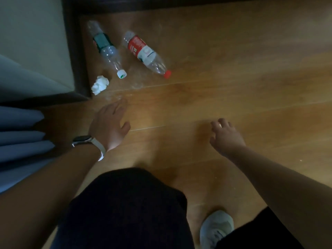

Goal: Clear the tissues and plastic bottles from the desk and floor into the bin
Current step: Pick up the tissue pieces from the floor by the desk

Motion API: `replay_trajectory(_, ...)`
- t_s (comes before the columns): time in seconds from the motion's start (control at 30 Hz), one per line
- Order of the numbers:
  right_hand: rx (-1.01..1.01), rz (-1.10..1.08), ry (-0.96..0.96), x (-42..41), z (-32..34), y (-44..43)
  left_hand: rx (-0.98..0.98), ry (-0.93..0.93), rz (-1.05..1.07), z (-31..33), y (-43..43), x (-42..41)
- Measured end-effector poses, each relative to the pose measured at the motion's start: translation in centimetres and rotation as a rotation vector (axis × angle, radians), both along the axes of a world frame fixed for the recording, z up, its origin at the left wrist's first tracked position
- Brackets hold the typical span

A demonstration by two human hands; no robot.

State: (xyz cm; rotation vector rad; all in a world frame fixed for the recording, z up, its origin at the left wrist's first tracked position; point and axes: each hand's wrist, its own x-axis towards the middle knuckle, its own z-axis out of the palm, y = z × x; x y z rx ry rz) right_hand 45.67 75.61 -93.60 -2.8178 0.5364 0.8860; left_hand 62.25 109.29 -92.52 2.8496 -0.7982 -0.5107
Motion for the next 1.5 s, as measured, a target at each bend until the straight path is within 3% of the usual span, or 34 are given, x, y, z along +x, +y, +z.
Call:
replay_trajectory(0.27,0.042,-0.093,0.057,0.3,-4.9,-1.0,0.009,0.003,0.007,-5.1,1.1,0.4)
replay_trajectory(0.5,0.067,-0.090,-0.019,2.1,-5.3,0.0,0.025,-0.034,-0.020,-6.4,1.8,3.9)
replay_trajectory(0.7,0.188,-0.051,-0.186,7.4,-4.0,4.0,-0.033,-0.149,0.015,-6.6,1.5,6.3)
replay_trajectory(0.9,0.310,0.005,-0.489,12.8,-2.6,8.3,-0.038,-0.152,0.150,-8.2,3.0,10.0)
replay_trajectory(1.0,0.357,-0.042,-0.576,15.0,-1.8,10.4,-0.091,-0.141,0.183,-8.9,3.0,11.2)
replay_trajectory(1.23,0.453,-0.141,-0.607,16.4,-1.1,12.5,0.053,0.050,0.276,-9.0,1.3,12.7)
replay_trajectory(1.4,0.441,-0.136,-0.615,15.7,0.3,11.6,0.017,0.126,0.206,-8.0,1.6,10.9)
replay_trajectory(1.5,0.425,-0.124,-0.612,15.3,0.8,10.5,-0.102,0.083,0.186,-6.6,1.2,9.3)
